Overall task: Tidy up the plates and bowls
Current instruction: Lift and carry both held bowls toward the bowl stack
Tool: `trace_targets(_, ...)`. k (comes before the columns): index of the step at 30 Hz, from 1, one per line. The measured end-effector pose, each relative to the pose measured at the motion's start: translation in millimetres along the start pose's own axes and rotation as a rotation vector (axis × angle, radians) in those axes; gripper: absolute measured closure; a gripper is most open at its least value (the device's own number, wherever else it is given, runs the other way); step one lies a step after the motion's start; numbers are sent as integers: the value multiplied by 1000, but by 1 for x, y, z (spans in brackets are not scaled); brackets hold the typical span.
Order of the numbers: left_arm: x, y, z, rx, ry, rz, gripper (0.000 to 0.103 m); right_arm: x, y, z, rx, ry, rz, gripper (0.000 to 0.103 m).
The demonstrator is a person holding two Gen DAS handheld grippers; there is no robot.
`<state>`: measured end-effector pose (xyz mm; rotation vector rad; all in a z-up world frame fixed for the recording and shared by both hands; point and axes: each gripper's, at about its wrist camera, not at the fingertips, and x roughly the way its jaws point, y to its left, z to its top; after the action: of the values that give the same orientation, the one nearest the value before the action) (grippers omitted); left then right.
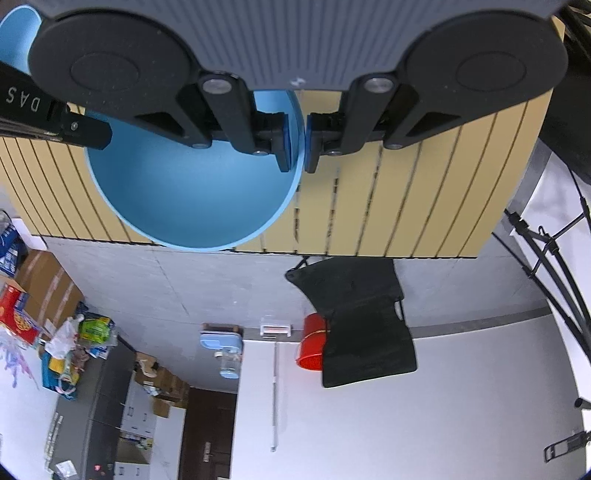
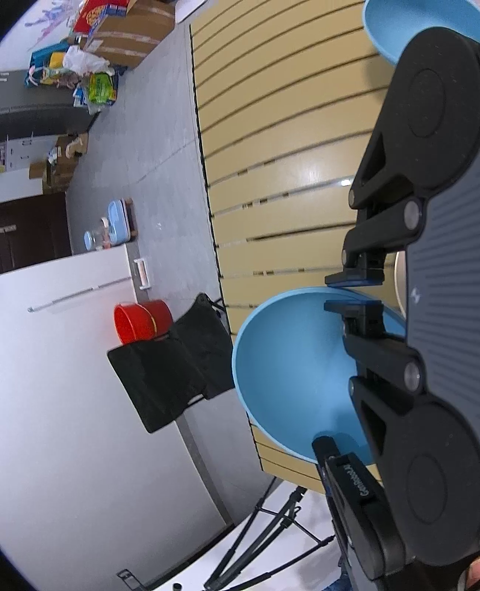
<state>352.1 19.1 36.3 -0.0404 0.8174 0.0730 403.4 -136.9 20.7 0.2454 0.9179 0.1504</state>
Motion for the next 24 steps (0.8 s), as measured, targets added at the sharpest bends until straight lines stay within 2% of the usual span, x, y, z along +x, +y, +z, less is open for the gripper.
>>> trace_targets(24, -49, -153, -51, 168, -23, -111, 95, -93, -145, -45, 143, -90, -94, 97)
